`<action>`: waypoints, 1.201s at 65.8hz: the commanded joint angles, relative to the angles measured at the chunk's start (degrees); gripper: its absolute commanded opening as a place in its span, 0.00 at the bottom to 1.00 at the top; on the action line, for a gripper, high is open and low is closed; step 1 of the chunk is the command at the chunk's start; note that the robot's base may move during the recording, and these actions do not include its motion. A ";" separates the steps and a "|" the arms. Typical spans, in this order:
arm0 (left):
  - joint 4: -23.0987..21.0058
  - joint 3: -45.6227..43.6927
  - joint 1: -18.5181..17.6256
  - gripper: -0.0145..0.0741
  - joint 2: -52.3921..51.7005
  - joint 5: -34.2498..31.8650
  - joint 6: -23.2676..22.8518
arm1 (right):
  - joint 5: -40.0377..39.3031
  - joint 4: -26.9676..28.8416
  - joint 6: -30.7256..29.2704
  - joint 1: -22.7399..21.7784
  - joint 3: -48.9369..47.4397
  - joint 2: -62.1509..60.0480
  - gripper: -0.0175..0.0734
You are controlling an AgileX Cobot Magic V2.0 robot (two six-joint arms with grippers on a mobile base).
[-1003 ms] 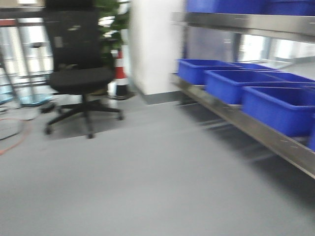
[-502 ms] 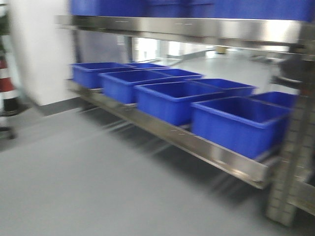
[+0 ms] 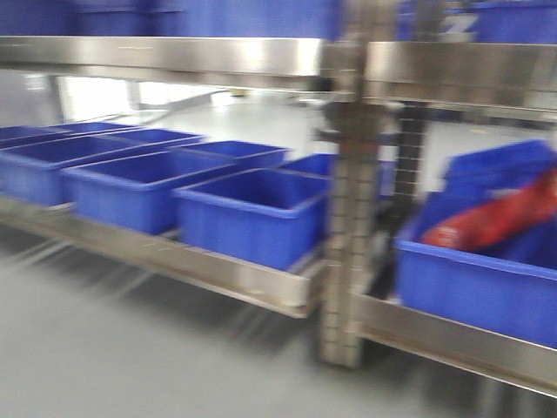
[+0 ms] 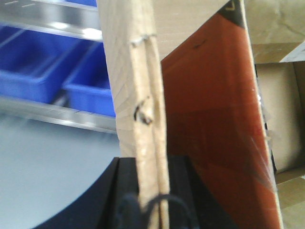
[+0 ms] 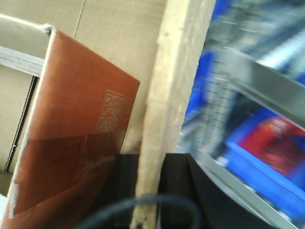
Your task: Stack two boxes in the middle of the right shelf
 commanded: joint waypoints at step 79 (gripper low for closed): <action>1.38 -0.70 0.00 0.04 -0.55 -2.92 0.12 | -2.97 -0.17 -1.12 -0.13 -0.71 -0.70 0.02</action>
